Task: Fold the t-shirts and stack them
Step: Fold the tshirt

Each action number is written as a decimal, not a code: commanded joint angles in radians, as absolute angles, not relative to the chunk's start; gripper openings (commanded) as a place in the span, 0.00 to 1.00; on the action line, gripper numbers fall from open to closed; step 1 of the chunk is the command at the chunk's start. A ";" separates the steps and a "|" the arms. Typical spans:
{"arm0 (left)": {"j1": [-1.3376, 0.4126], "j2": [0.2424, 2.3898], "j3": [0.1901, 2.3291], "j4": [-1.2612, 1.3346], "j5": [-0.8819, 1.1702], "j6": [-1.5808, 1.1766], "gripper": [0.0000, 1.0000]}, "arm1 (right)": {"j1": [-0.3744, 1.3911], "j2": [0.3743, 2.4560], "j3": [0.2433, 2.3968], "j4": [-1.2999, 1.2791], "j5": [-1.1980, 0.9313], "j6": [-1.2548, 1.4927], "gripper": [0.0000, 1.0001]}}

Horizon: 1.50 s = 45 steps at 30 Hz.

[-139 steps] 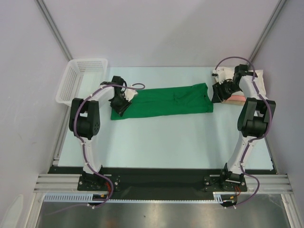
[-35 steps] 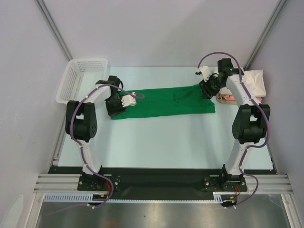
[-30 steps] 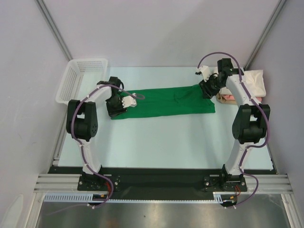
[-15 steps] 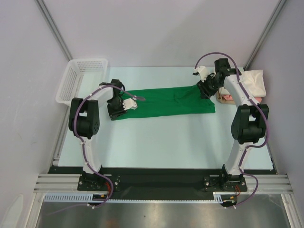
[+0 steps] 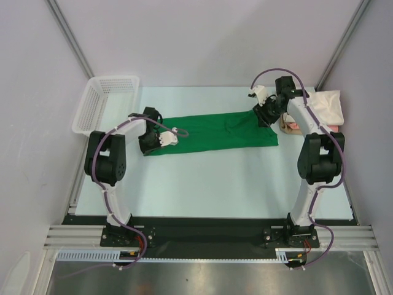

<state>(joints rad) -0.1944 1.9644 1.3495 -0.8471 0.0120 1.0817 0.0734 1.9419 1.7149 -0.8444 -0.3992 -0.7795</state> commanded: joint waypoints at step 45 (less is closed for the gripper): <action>-0.879 1.850 1.282 -1.256 0.373 0.589 0.05 | 0.189 2.809 2.643 -0.735 -0.351 -0.327 0.49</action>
<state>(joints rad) -0.8272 1.8194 1.2247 -1.2327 0.2962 0.6281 0.1989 2.7506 2.6499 -0.8391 -0.3725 -0.3119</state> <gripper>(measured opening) 0.058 0.484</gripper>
